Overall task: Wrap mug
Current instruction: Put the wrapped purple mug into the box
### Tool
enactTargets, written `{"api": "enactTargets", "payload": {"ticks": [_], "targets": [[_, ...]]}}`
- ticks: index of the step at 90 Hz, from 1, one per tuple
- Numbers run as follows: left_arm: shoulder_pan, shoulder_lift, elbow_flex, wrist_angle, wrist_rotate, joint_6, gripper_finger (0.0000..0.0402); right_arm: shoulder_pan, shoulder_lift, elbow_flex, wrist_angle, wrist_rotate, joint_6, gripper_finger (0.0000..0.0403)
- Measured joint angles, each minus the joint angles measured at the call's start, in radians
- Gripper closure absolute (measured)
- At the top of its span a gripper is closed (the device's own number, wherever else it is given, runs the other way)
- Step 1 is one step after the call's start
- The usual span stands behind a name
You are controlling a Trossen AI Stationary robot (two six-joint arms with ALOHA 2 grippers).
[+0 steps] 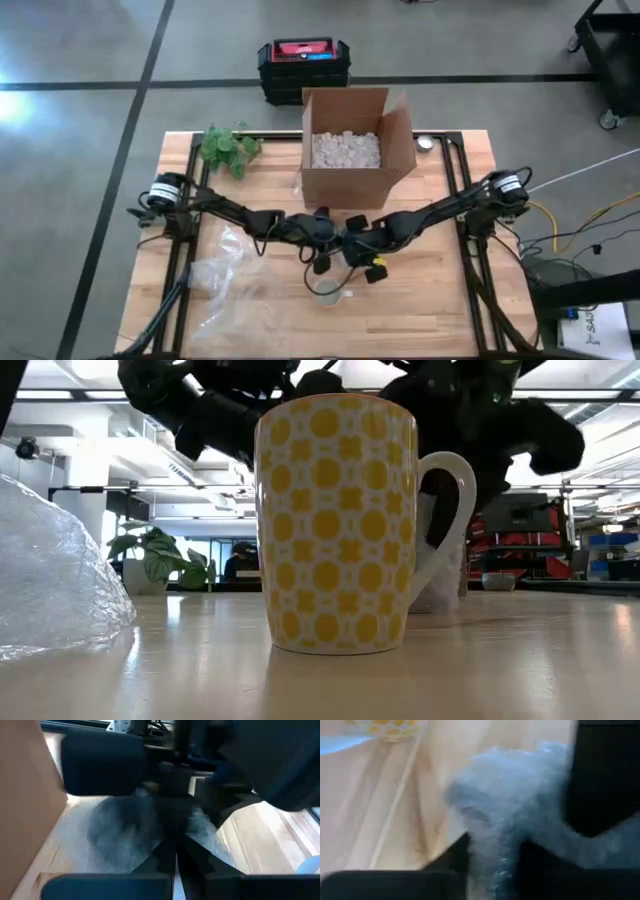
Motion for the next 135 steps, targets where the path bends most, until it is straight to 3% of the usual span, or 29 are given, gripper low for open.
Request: {"api": "enactTargets", "payload": {"ticks": [9, 16, 39, 60, 71, 84, 103, 118, 135], "targets": [[-0.018, -0.061, 0.01, -0.064, 0.094, -0.045, 0.0402, 0.032, -0.051, 0.009, -0.102, -0.022, 0.042, 0.037], [-0.044, -0.136, 0.015, -0.153, 0.096, -0.038, 0.0402, 0.067, -0.105, 0.048, -0.153, -0.039, 0.037, 0.0371], [-0.13, -0.345, 0.015, -0.481, -0.183, 0.032, 0.0402, 0.117, -0.296, 0.22, -0.214, -0.003, 0.029, 0.0383], [-0.132, -0.462, 0.001, -0.616, -0.215, 0.009, 0.0402, 0.031, -0.366, 0.444, -0.207, 0.19, 0.022, 0.0383], [-0.132, -0.493, -0.017, -0.625, -0.228, 0.013, 0.0402, -0.089, -0.37, 0.562, -0.169, 0.245, -0.011, 0.0383], [-0.13, -0.493, -0.031, -0.627, -0.23, 0.003, 0.0402, -0.349, -0.305, 0.696, -0.19, 0.226, 0.118, 0.0384], [-0.13, -0.465, -0.032, -0.63, -0.229, 0.002, 0.0402, -0.676, -0.116, 0.878, -0.374, -0.055, 0.309, 0.0384], [-0.132, -0.462, -0.032, -0.619, -0.229, -0.012, 0.0402, -0.762, 0.029, 0.908, -0.526, -0.083, 0.307, 0.0384], [-0.132, -0.462, -0.032, -0.619, -0.229, -0.006, 0.0402, -0.773, 0.161, 0.898, -0.549, -0.067, 0.283, 0.0384]]}}
